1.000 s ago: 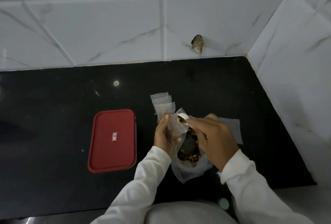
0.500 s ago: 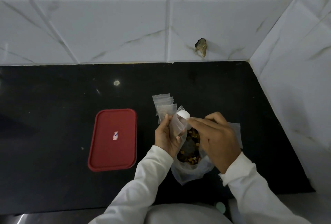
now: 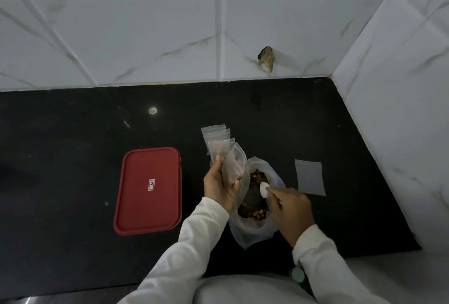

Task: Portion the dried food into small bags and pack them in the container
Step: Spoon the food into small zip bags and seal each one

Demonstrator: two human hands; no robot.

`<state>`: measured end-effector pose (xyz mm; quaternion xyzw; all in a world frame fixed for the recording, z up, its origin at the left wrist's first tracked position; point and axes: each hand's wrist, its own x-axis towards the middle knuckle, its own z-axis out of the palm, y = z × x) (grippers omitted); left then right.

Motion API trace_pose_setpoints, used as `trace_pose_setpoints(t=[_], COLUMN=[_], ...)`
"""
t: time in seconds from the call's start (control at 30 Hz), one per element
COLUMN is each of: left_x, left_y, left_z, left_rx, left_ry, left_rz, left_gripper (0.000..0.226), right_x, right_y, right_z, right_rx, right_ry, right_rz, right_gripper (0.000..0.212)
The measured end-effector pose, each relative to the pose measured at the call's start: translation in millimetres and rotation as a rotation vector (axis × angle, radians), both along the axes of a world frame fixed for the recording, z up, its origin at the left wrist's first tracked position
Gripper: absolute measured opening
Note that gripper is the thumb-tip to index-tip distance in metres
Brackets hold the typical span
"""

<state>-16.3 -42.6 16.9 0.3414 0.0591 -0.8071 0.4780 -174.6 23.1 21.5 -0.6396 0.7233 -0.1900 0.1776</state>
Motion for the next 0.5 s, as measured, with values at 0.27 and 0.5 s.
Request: trace_pose_setpoints(t=[0.27, 0.5], left_x=[3.4, 6.7], left_y=[1.7, 0.8], left_z=[-4.0, -14.2], left_rx=[0.001, 0.025], left_ry=[-0.058, -0.126], left_rz=[-0.048, -0.073], left_gripper=[0.040, 0.037], right_x=[-0.4, -0.8], right_y=[-11.5, -11.2], right_z=[-46.8, -31.4], right_rx=[0.166, -0.016], right_ry=[0.311, 0.350], right_rz=[0.258, 0.326], right_gripper=[0.063, 0.061])
